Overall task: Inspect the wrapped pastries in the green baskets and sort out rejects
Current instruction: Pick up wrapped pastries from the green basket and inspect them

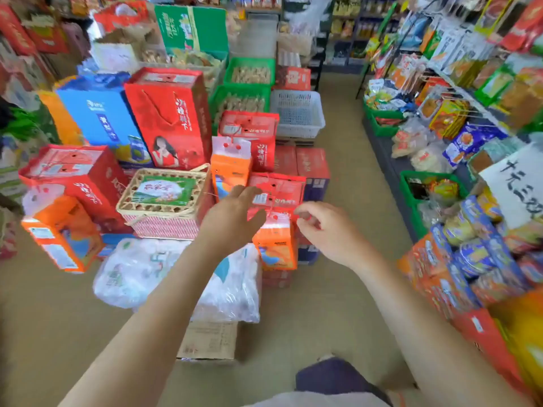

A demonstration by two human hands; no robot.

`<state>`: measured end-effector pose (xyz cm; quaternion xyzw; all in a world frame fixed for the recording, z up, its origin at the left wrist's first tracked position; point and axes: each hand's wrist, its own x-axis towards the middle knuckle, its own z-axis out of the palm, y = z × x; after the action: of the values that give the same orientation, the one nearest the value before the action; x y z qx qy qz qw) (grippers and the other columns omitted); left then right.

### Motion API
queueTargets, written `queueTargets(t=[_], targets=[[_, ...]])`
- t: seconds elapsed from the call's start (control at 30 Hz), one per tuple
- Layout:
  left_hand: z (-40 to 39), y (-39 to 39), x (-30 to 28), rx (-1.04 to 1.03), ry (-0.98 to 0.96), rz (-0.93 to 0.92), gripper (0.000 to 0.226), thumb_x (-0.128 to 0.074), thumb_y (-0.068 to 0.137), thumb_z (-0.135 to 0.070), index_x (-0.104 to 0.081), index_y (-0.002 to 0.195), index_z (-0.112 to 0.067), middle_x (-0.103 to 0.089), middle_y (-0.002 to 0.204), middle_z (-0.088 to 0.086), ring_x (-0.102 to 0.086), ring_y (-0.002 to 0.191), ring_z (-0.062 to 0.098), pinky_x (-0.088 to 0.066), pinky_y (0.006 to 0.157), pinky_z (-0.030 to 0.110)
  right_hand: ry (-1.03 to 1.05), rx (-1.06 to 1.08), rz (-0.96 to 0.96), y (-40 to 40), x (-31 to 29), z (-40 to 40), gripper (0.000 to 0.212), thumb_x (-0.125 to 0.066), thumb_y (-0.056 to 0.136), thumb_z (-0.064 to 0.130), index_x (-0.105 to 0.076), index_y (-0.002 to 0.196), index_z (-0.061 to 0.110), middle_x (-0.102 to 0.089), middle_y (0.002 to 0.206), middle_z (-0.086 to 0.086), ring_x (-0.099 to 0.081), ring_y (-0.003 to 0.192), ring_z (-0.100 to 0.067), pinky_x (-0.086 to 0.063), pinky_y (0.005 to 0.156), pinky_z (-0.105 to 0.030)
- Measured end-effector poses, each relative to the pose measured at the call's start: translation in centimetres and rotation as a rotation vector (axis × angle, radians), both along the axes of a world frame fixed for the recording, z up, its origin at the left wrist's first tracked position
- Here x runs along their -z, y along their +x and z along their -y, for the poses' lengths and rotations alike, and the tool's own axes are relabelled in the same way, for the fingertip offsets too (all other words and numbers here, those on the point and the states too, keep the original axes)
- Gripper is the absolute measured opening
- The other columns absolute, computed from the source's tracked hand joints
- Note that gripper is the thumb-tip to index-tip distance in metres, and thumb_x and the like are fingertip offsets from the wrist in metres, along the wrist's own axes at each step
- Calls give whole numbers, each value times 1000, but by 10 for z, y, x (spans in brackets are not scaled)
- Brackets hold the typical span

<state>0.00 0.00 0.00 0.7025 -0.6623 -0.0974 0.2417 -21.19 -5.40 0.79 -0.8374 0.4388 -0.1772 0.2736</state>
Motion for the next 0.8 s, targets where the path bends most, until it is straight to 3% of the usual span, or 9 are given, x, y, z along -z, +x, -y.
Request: queueTargets(t=[0.1,0.2,0.33,0.47,0.67,0.8], targets=[[58,-51,34,67,91,-118,54,-50,88,-40,-58,135,-14,-58,128,9,-64,106,33,-53,83,48,87,208,-13,-76,40,33,22,-56,98,20,-65,118,17,-59,104,7,-60,98,-18,-47,91,-35],[126,-111,62,169,170,-92,56,-46,87,-45,-61,130,-12,-62,118,11,-65,99,35,-52,80,45,141,365,-69,-152,71,74,27,-56,99,19,-63,124,15,-65,117,-3,-60,111,-24,-45,95,-36],[218,-191,80,290,168,11,43,-67,91,-15,-60,132,-7,-61,127,16,-65,105,40,-52,81,47,156,487,-118,-227,94,144,30,-54,98,21,-61,127,14,-64,126,-9,-58,118,-27,-45,98,-39],[299,-254,69,350,248,48,52,-53,88,-26,-57,134,-2,-57,134,20,-61,114,41,-52,87,50,220,531,-54,-276,101,212,39,-48,90,32,-64,121,14,-68,116,-12,-64,108,-32,-51,93,-48],[406,-289,80,328,349,93,54,-49,93,-38,-50,142,-13,-56,134,12,-59,116,37,-52,86,49,235,535,-58,-318,104,325,24,-62,91,6,-66,115,7,-69,111,-16,-67,103,-33,-51,93,-49],[487,-281,105,226,375,28,49,-56,96,-30,-50,143,-21,-57,134,8,-59,117,33,-50,89,45,237,474,-107,-324,112,421,22,-63,93,9,-67,114,8,-68,109,-13,-64,102,-31,-48,92,-39]])
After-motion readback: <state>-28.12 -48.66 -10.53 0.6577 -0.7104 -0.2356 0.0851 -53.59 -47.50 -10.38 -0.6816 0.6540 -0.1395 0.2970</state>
